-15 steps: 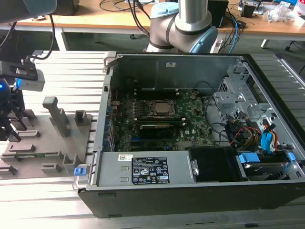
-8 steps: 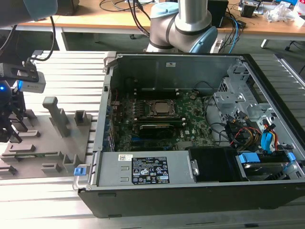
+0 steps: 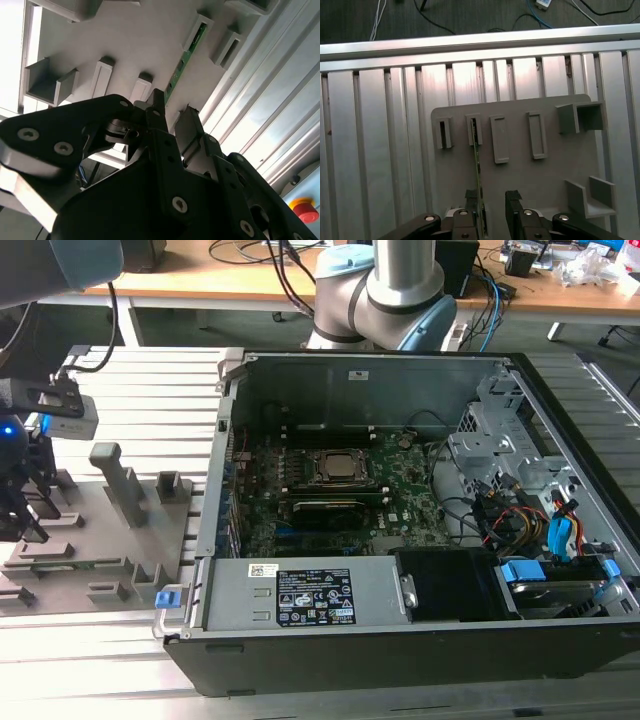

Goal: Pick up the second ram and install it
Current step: 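Pick up the second ram and move it above second insertion slot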

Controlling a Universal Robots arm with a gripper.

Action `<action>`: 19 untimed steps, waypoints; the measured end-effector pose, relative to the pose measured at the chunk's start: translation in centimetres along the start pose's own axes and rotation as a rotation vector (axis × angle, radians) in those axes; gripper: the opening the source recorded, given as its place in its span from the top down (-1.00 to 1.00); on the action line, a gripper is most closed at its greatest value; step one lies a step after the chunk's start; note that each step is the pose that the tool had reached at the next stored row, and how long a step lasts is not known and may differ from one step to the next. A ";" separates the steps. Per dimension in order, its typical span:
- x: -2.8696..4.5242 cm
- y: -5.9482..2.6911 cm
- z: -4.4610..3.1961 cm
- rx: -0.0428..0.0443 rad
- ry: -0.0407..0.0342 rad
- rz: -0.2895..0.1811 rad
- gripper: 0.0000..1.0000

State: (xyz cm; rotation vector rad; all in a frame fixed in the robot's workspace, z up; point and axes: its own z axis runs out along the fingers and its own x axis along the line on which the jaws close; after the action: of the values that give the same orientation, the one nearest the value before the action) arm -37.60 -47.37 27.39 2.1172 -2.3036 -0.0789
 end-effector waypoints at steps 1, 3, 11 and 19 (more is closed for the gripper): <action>0.00 -0.01 0.17 0.0000 -0.0001 0.000 0.28; 0.01 -0.02 0.42 0.0000 -0.0001 0.000 0.28; 0.03 -0.06 1.23 0.0000 0.0000 0.000 0.28; 0.29 -0.11 2.13 0.0001 0.0000 -0.001 0.28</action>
State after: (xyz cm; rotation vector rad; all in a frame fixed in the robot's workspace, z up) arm -37.61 -47.61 25.25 2.1180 -2.3030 -0.0788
